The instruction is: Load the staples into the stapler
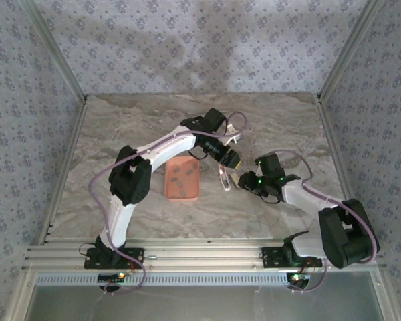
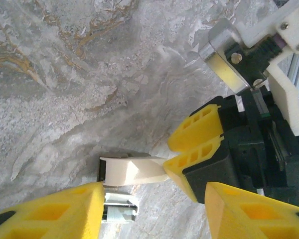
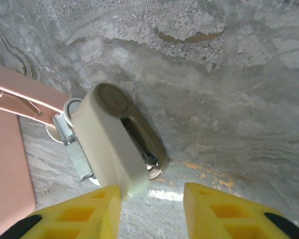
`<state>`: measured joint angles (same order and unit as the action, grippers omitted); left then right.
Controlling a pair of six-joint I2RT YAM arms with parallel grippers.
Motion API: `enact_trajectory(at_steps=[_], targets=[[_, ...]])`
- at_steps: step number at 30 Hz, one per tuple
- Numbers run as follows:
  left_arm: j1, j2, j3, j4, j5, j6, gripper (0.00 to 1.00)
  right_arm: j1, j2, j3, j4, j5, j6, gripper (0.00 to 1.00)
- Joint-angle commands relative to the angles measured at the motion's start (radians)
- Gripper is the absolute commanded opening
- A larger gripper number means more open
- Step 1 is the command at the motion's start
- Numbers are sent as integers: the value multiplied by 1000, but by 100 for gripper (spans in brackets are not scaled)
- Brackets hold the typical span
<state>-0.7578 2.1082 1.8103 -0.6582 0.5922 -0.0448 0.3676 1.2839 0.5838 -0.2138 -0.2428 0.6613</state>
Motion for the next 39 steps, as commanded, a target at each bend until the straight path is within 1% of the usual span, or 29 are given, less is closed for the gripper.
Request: enact_trajectory(at_steps=[1,7,11,17,23,28,32,35,39], targets=[[25,-96,-63,85,-37,-53,58,25,-32,73,-148,84,-66,43],[69,-223,-243,218,-111,-137,60,86,-28,165,-231,176,-145,48],[88,-303,-361,288,-153,-166,60,138,20,221,-278,224,-210,51],[105,-361,-458,304,-179,-176,61,199,144,311,-353,293,-286,52],[113,-391,-509,316,-193,-185,61,220,241,362,-381,331,-310,53],[116,-401,-527,325,-201,-191,60,222,296,385,-381,329,-322,51],[117,-399,-531,327,-201,-195,61,221,327,391,-363,300,-333,48],[117,-400,-531,326,-201,-195,61,221,349,400,-355,295,-340,43],[119,-399,-532,324,-204,-196,60,222,361,410,-354,301,-344,33]])
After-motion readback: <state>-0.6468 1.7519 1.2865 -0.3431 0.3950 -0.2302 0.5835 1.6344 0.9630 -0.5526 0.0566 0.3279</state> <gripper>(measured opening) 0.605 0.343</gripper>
